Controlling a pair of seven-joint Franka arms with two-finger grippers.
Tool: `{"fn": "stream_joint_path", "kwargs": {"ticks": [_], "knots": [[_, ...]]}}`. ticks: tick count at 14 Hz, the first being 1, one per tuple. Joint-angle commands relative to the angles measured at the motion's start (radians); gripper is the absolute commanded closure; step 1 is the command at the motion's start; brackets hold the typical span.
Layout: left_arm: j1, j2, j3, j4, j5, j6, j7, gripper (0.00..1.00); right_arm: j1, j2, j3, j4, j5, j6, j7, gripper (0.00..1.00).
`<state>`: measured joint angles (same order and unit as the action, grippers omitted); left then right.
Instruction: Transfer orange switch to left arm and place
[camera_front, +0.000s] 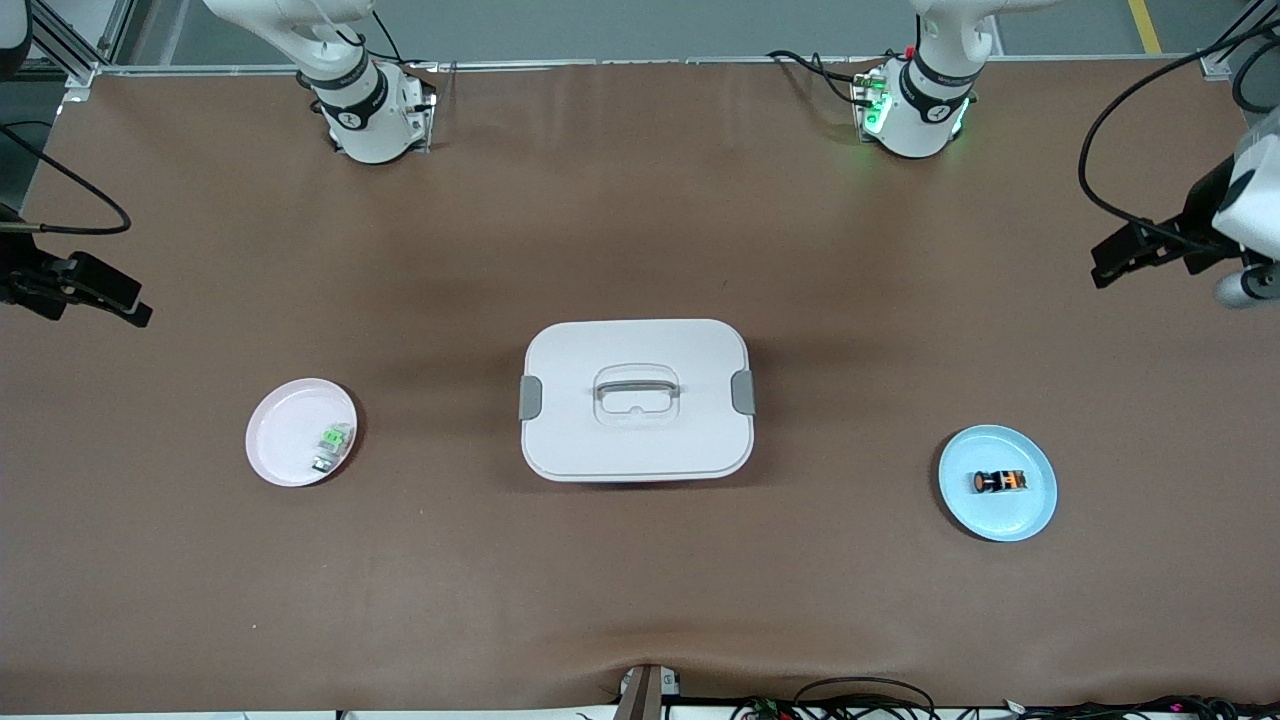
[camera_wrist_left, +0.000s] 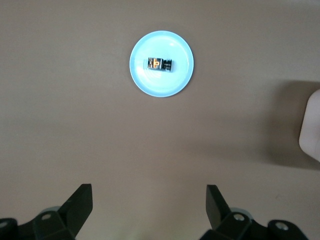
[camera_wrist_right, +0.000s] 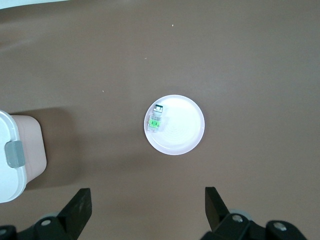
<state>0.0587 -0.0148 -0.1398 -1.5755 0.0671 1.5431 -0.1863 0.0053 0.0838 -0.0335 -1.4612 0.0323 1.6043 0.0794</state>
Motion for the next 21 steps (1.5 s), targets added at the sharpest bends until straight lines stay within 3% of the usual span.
{"fn": "stream_joint_path", "kwargs": {"ticks": [1, 4, 7, 21], "knots": [[-0.025, -0.086, 0.02, -0.089, -0.039, 0.002, 0.014, 0.0, -0.007, -0.035, 0.007, -0.039, 0.001, 0.014, -0.012, 0.0], [-0.045, -0.109, 0.028, -0.106, -0.047, 0.0, 0.031, 0.0, -0.007, -0.035, 0.007, -0.041, 0.001, 0.009, -0.012, 0.0], [-0.094, -0.138, 0.087, -0.12, -0.047, 0.0, 0.074, 0.0, -0.007, -0.035, 0.007, -0.041, 0.001, 0.008, -0.012, 0.0], [-0.095, -0.09, 0.083, -0.054, -0.052, -0.061, 0.085, 0.0, -0.001, -0.039, 0.012, -0.05, -0.022, 0.013, -0.012, 0.0]]}}
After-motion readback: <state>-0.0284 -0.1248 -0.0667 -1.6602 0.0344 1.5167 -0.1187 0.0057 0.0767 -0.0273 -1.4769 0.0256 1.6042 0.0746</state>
